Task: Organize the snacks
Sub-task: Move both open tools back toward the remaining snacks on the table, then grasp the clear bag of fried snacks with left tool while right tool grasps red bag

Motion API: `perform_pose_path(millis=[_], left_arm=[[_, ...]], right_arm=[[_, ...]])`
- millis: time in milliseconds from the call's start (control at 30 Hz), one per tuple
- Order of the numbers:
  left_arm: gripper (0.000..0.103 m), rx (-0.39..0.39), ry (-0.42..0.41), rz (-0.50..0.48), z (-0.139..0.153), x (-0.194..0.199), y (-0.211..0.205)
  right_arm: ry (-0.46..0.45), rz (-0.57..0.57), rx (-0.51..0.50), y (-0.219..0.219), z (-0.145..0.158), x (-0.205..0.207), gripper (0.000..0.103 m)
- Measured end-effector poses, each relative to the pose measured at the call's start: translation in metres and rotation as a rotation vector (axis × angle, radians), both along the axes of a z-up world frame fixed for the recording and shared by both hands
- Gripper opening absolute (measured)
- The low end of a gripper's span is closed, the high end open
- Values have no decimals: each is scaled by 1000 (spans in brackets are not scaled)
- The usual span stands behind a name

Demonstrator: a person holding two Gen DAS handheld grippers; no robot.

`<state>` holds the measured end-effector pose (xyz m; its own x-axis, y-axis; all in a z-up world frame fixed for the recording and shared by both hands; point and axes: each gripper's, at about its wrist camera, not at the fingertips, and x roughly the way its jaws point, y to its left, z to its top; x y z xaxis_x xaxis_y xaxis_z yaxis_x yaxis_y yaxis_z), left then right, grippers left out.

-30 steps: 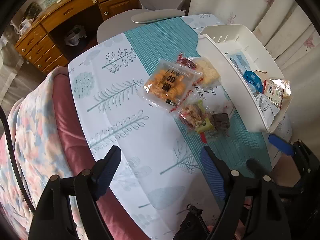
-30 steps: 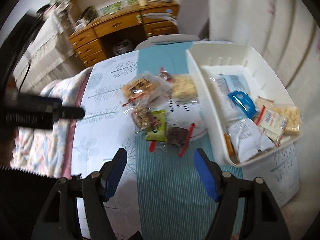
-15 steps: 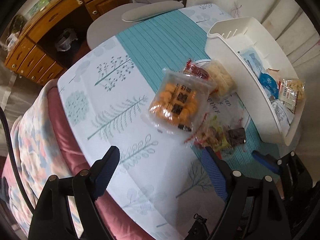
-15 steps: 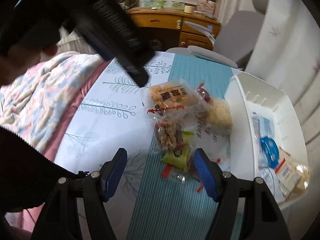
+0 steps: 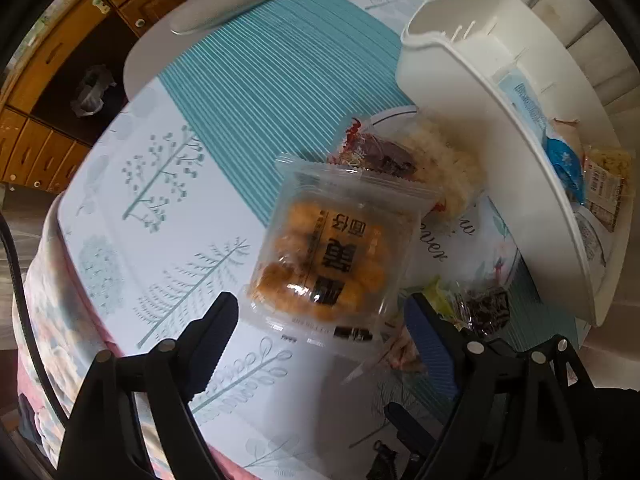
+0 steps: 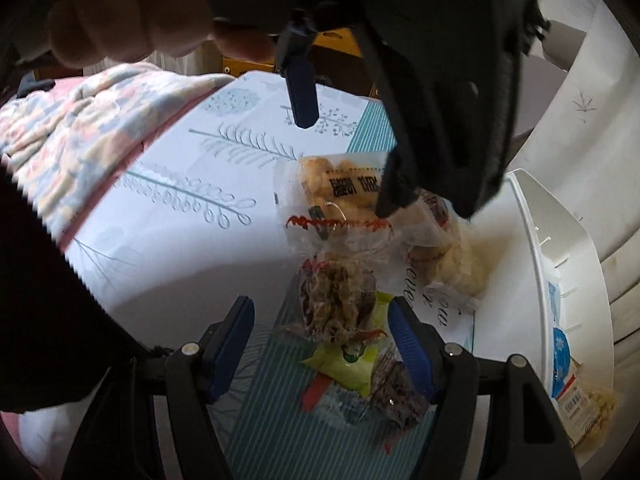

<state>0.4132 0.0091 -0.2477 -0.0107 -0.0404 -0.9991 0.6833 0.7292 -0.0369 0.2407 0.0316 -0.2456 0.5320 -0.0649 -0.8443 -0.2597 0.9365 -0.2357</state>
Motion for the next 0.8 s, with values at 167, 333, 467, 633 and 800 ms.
perform_pose_path(millis=[167,333,467,633,800], left_arm=[[89,9,29,-6,-19,6,-8],[97,2,45,6,-33,13,-15],[100,5,51,10,-43,16,-21],[100,25,63,21,-58,19,-30],[100,23,60,45,-68,19,-32]], right_arm=[[11,-3,-16,-1,-10,7,70],[5,5,-25,0,-16,10,70],[6,4,-25,1,-19,11,69],[14,-7,-28,-1,-21,16,50],[22,-34,-28,-9,-21,19,35]])
